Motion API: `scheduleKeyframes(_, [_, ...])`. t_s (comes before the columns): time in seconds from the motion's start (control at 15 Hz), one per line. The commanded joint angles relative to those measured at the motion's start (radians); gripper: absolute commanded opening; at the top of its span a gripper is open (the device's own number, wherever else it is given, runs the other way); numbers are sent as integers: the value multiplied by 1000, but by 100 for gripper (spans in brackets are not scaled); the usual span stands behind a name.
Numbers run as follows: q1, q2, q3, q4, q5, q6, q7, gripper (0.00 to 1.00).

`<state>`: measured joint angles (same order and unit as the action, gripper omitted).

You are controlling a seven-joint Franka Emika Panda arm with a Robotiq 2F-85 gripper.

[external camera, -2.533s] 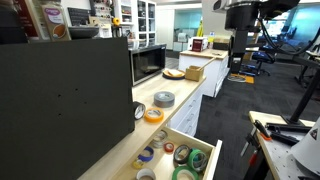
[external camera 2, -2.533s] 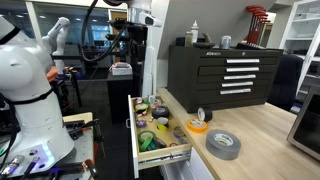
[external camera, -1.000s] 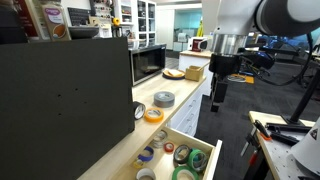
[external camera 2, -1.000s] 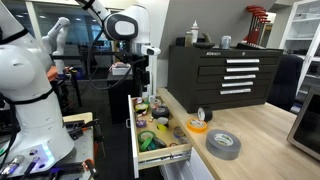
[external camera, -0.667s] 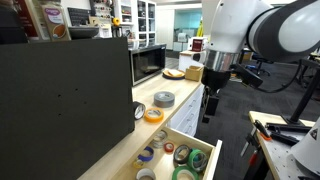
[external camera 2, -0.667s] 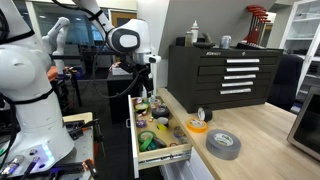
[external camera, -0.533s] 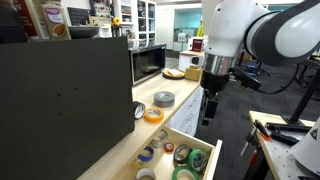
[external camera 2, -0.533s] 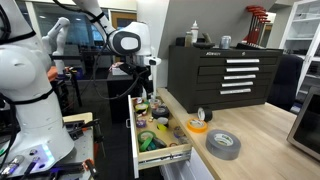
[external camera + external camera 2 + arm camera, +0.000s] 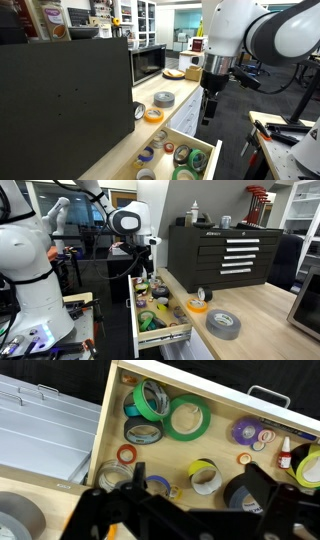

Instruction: Remove the small green tape from the drawer and put it on top of the orange one on the countertop

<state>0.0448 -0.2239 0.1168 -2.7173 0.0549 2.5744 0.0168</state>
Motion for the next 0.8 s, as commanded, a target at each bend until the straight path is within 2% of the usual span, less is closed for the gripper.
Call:
scheduleKeyframes(0.0, [6,71,-2,21,-40,35,30,100])
scheduleKeyframes(0.4, [7,230,-3,90,-134,92,42,100])
scheduleKeyframes(0.73, [13,388,-32,166,-231,125,32,100])
